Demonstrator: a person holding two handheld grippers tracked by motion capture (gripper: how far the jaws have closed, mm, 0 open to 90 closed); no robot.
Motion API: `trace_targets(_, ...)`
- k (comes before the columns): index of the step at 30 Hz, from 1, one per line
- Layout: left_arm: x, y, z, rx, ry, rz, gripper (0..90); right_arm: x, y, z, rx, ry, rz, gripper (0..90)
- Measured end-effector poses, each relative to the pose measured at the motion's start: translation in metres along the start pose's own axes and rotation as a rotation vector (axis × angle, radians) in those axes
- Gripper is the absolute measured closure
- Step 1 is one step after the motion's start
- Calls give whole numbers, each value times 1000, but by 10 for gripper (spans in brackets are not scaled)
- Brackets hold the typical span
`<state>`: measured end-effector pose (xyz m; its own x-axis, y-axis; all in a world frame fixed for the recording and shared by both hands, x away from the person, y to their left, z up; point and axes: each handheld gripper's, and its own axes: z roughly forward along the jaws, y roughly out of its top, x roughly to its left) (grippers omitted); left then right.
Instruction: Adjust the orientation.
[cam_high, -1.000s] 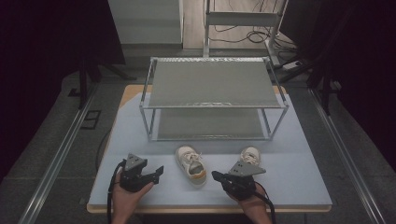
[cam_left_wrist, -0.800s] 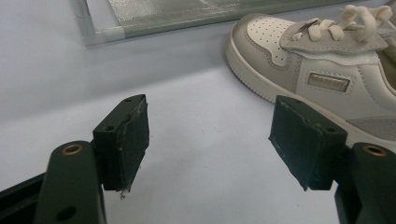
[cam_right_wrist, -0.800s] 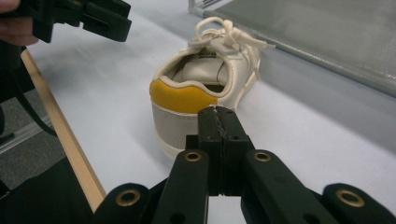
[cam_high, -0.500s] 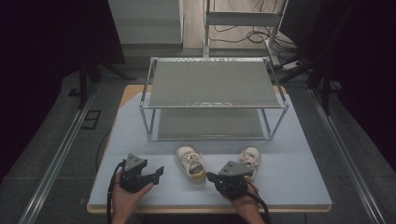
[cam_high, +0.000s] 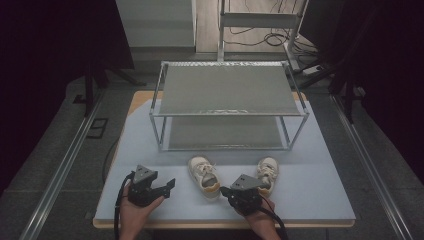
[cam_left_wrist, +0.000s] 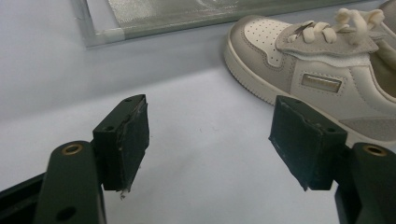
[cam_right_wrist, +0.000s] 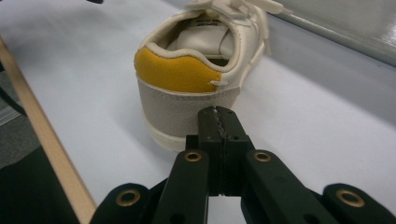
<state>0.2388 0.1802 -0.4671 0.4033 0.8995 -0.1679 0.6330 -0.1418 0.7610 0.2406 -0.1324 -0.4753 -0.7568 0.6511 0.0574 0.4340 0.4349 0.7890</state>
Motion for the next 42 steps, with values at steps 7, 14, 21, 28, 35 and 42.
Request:
trace_targets(7,0,1,-4,-4,2,-2,282,18,4,11,-6,73,-25,897)
trace_targets(14,3,0,-7,-13,7,-13,282,33,13,28,-19,111,-51,898)
trace_targets(21,4,0,-7,-14,7,-12,282,38,17,38,-36,134,-58,897)
trace_targets(28,4,0,-7,-16,-2,-15,282,37,15,33,-48,125,-48,893)
trace_targets(35,8,0,-8,-18,-1,-24,282,26,10,6,-84,63,-37,893)
trace_targets(42,12,5,-6,-22,-1,-22,282,12,-7,-12,-77,-1,7,893)
